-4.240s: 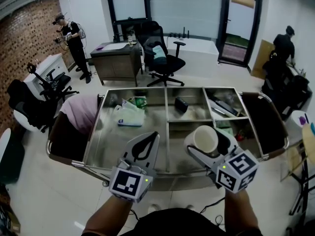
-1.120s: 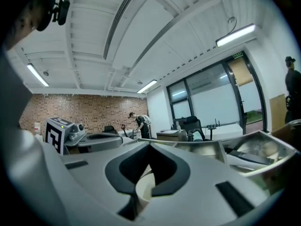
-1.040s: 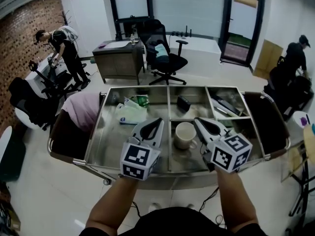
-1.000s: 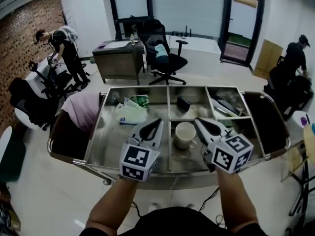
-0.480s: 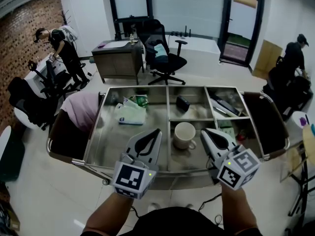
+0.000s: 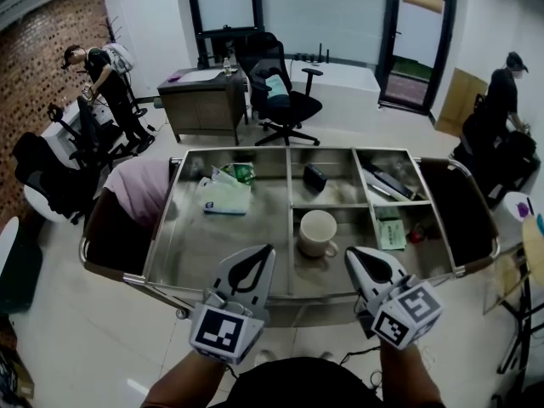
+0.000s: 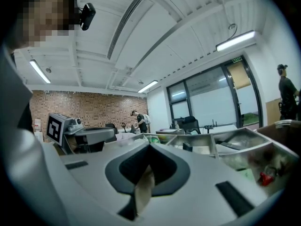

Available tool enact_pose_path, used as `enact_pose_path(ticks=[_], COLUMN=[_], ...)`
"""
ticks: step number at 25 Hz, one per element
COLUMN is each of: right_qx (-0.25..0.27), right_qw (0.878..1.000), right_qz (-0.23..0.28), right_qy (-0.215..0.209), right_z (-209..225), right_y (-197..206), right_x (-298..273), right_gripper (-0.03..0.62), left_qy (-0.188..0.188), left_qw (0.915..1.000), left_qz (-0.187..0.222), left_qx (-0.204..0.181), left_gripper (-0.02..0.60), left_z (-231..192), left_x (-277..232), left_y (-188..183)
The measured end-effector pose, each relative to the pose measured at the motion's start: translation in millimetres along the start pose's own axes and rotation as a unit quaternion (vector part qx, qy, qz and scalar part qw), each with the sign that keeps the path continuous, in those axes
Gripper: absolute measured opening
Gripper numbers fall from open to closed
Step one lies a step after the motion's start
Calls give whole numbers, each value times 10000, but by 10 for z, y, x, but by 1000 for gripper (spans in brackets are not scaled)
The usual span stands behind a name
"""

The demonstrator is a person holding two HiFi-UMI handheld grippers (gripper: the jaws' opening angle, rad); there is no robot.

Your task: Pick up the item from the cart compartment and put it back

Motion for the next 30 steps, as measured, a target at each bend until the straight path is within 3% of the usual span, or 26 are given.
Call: enact_pose_path(ticks=[30], right_qx=[116], right_qw=[9997], right_qz=[-202], right_qy=[44], right_z=[14], right_y=[43], right_x=[-13], right_gripper=[12], left_qy=[31], left_qw=[9999], left_qz=[-12], left_qx=[125], left_gripper=[0], left_z=[31], left_x=[-42], left_y=[43])
Point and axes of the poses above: the fingertips, and each gripper's own axes: x backward along the fingers, z to its right, y out of its underside, the point moved 9 cm from there along x, backward along the fingers, and after that the axes turned 5 degrees about -z, right-handed, at the moved point
